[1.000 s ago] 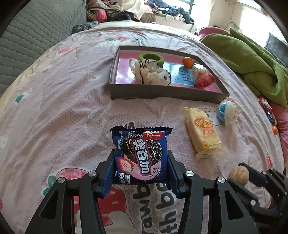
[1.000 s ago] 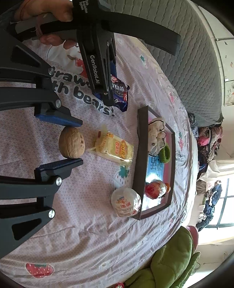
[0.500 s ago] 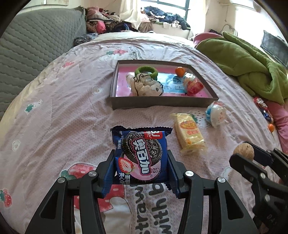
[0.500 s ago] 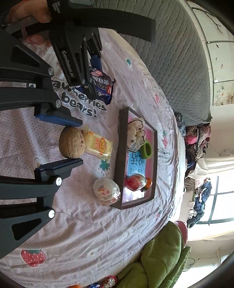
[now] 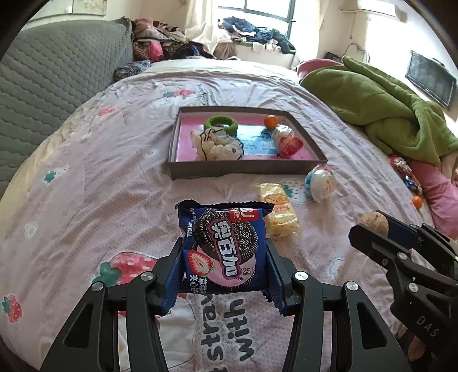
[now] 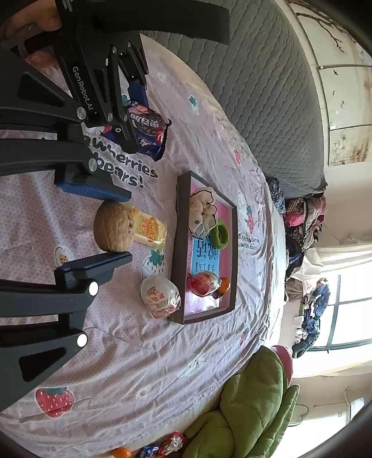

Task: Organize objects
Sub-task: 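Lift the cookie packet in the left gripper and walnut in the right toward the tray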

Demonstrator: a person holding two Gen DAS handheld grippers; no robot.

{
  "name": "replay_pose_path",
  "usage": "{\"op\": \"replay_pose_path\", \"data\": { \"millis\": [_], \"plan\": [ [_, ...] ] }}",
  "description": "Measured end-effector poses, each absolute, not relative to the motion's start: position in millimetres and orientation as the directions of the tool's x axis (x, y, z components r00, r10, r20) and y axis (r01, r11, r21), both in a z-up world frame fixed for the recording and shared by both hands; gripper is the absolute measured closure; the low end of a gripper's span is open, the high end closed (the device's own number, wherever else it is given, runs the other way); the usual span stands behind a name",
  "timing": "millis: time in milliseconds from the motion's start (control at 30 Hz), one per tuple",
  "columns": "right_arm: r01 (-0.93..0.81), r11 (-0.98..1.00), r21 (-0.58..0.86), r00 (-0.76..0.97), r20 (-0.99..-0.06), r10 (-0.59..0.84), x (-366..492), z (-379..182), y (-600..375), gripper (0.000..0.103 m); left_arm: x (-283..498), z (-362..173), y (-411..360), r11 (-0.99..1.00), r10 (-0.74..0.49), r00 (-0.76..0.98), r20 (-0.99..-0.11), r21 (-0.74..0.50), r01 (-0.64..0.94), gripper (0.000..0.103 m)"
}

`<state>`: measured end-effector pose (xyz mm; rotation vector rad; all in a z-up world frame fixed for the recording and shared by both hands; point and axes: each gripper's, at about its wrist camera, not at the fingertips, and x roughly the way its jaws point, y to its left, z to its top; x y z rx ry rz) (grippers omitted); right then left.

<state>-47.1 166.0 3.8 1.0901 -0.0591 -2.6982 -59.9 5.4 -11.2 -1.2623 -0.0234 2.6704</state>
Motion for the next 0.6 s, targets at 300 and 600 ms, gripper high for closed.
{"op": "replay_pose_path", "data": {
  "millis": [300,600],
  "plan": [
    [0.195,-0.972,0.127,-0.721,-0.653,-0.23,-39,17,172,0.067,-50,0,9,-0.983,0.169,-0.637,-0.752,-0.082,-0.164,0.05],
    [0.2,-0.972,0.125,-0.734,-0.638,-0.233,-33,24,174,0.067,-42,8,14,-0.984,0.166,-0.651,-0.741,-0.076,-0.164,0.05]
  ]
}}
